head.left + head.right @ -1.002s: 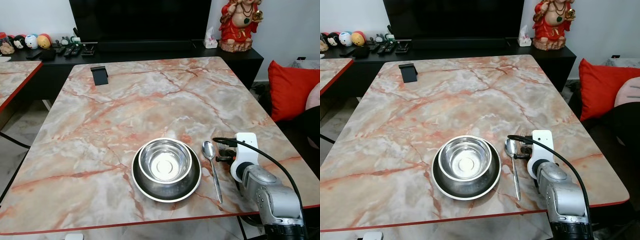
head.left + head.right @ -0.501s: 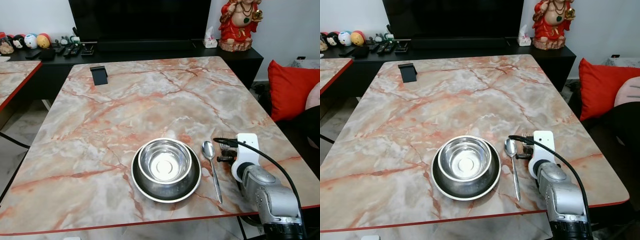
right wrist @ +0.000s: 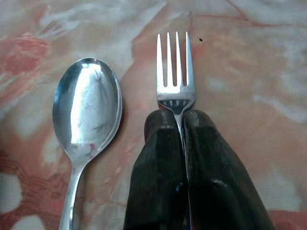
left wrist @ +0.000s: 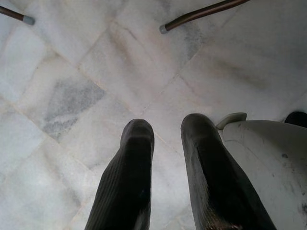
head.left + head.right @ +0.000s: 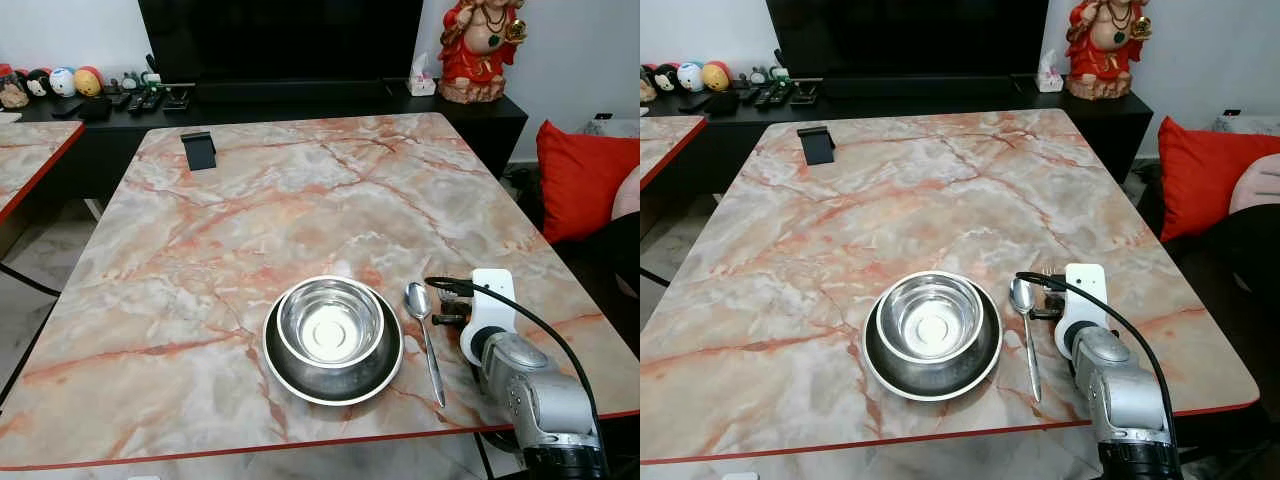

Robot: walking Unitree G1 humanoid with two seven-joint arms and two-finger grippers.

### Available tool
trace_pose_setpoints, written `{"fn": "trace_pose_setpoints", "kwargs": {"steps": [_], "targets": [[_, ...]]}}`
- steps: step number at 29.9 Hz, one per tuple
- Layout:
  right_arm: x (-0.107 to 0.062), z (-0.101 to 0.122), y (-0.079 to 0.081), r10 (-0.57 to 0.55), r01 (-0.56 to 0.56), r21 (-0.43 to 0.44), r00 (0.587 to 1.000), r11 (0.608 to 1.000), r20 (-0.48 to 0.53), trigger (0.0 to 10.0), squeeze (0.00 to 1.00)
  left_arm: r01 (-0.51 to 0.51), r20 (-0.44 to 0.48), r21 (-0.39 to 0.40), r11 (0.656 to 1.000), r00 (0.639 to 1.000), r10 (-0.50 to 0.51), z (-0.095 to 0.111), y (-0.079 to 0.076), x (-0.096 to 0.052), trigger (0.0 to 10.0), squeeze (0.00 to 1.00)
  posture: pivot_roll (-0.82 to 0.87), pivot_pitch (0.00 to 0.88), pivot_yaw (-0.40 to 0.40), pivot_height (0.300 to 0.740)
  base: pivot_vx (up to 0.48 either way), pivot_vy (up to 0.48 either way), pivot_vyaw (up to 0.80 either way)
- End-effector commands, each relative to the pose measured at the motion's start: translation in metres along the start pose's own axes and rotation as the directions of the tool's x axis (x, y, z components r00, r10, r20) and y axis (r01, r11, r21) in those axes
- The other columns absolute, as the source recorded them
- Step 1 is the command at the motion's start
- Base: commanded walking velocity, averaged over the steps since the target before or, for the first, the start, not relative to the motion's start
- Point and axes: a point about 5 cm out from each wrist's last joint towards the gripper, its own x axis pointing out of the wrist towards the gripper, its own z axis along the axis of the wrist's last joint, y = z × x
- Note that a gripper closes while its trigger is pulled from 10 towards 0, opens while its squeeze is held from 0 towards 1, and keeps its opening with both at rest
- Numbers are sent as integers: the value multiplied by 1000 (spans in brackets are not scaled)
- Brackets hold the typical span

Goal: Setting the table

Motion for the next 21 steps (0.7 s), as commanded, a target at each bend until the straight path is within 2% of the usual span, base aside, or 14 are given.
{"fn": "trace_pose_setpoints", "kwargs": {"steps": [1, 21], "targets": [[1, 4, 2, 5, -5, 3, 1000, 1000, 11, 10000, 0, -15, -36, 12, 1000, 999, 15, -7, 5, -2, 10000, 0, -105, 0, 5, 707, 0, 0, 0], [2, 4, 7, 19, -19, -8, 1000, 1000, 15, 10000, 0, -8, -20, 18, 1000, 1000, 9, -3, 3, -1, 10000, 0, -101, 0, 7, 707, 0, 0, 0]]}}
